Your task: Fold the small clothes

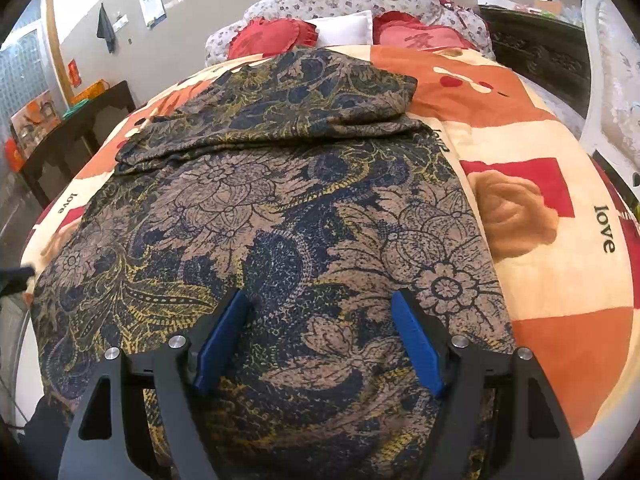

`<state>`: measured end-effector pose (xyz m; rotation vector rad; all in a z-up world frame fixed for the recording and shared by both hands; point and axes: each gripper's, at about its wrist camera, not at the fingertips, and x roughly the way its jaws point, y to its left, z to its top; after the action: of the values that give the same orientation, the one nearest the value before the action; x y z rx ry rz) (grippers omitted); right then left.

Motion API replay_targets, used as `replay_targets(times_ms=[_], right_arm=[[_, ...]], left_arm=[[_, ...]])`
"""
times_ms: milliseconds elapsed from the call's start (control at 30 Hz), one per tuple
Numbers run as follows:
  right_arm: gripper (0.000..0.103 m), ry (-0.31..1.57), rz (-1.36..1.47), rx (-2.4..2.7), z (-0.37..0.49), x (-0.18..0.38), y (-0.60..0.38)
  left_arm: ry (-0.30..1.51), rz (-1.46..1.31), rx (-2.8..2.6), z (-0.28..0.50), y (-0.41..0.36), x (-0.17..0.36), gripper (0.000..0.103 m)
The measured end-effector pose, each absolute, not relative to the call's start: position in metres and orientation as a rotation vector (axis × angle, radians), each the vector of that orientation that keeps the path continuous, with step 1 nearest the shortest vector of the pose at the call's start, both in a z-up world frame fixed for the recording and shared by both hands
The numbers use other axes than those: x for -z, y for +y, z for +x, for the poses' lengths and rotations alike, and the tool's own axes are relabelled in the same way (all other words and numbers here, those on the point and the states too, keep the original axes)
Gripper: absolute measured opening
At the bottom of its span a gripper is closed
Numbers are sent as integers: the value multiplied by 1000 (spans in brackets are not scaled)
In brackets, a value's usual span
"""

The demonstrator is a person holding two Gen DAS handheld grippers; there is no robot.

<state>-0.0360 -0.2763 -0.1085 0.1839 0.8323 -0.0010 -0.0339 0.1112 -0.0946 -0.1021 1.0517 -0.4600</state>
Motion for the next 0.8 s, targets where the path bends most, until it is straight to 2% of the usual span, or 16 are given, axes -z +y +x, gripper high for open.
replay_targets(times_ms=[267,400,700,767,800], right_arm=[[77,821,185,1,-37,109,-277],[78,822,177,3,-37,108,-276],[78,822,179,2,-37,109,-275],[78,821,179,4,-37,109,-275],[78,820,179,5,-37,109,-275]], left_arm=[[1086,-271,468,-85,126,133,102],[1099,-308,444,-69,131,152,78],[1130,-337,564,-52,128,170,78],[1106,-337,578,-54,127,169,77],[1094,-340,584,-55,128,167,70]])
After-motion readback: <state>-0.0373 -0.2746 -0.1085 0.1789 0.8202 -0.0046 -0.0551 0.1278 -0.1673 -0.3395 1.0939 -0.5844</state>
